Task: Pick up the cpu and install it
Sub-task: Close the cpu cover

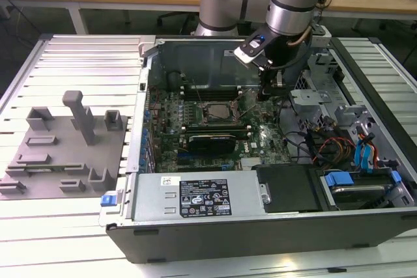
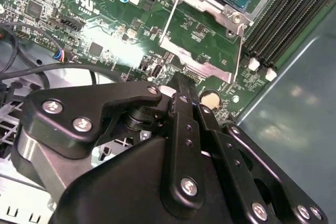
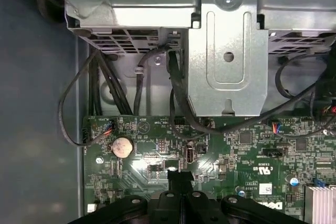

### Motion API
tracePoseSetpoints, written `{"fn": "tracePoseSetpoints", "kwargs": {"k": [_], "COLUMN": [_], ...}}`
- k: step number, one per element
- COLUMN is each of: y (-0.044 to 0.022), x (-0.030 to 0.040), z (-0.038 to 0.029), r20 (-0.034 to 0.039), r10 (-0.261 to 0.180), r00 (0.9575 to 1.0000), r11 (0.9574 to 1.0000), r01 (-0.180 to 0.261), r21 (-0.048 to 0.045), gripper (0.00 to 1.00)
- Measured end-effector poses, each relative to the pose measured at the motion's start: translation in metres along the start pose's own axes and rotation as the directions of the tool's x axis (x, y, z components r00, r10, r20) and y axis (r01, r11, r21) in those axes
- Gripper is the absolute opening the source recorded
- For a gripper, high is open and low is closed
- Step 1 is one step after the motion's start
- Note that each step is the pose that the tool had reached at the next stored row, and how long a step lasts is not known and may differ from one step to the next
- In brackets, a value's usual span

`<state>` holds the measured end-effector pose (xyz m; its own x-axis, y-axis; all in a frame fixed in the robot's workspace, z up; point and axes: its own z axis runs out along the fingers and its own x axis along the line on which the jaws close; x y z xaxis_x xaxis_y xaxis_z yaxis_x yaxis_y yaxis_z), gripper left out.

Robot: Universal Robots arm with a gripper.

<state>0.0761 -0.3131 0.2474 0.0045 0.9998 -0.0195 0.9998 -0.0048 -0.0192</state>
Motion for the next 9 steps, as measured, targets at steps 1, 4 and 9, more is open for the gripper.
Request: {"fn": "tracePoseSetpoints", "kwargs": {"k": [1,4,9], "y": [0.0000,-0.0043,-0.0166], "x": [0.0000,0.0003,0.0015], "z": [0.0000,0.0003,0.0005], "r20": [0.0001,-0.0002,-0.0039], "r10": [0.000,0.000,0.000], "r00": [1.0000,1.0000,1.0000], "r11": [1.0000,1.0000,1.0000], "r01": [0.000,0.000,0.000], "r21": [0.0000,0.0000,-0.0007], "gripper": [0.11,0.11,0.11]}}
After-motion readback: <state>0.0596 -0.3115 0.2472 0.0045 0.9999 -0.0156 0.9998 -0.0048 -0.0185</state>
